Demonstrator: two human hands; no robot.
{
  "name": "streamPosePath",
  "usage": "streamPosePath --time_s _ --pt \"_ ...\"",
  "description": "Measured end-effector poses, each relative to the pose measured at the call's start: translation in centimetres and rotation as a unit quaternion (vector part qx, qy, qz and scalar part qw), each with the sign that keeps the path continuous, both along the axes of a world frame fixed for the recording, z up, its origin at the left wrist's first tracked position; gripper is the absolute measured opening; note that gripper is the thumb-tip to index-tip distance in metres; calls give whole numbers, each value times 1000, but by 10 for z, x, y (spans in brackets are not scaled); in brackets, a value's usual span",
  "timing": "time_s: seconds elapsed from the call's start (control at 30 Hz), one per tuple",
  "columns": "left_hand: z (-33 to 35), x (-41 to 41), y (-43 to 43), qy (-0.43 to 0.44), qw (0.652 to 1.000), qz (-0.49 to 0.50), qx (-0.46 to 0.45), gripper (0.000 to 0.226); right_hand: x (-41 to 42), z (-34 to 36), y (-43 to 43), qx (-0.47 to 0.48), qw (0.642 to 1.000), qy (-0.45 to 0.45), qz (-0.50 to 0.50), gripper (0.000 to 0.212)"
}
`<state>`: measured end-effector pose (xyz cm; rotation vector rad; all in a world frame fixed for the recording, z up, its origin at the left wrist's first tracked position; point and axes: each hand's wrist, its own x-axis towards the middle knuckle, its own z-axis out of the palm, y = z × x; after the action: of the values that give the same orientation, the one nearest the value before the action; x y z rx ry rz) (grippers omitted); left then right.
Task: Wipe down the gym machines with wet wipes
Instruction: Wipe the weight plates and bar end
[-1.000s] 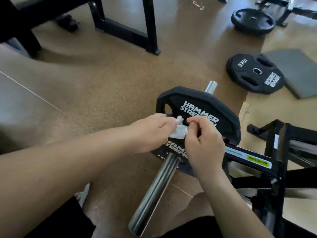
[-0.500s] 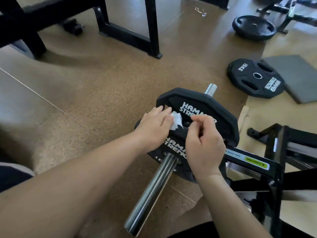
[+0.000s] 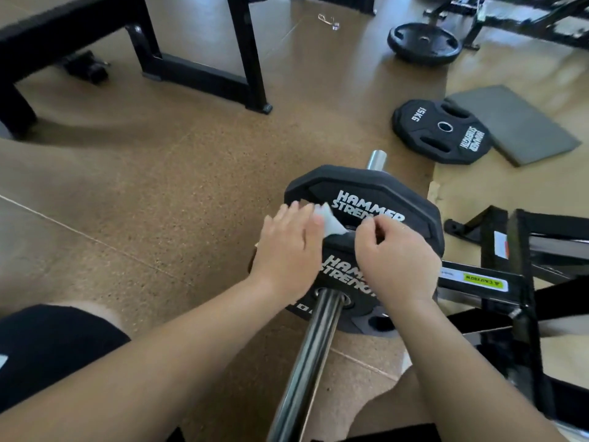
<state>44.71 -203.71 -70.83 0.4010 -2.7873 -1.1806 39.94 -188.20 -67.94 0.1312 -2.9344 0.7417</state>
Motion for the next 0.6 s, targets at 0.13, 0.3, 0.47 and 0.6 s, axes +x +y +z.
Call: streamPosePath --time_s 0.13,0.3,0.47,0.6 --pt "-5 -6 -2 159 981 -97 -46 48 0 4 6 -16 997 -62 -48 39" --pt "-27 -5 -20 159 986 0 56 42 2 7 -2 6 996 -71 -57 39" --pt "-53 15 -33 83 960 94 251 42 -1 3 0 20 997 -52 -50 40" --pt "-46 11 -42 5 934 130 332 41 0 7 1 7 996 -72 -52 34"
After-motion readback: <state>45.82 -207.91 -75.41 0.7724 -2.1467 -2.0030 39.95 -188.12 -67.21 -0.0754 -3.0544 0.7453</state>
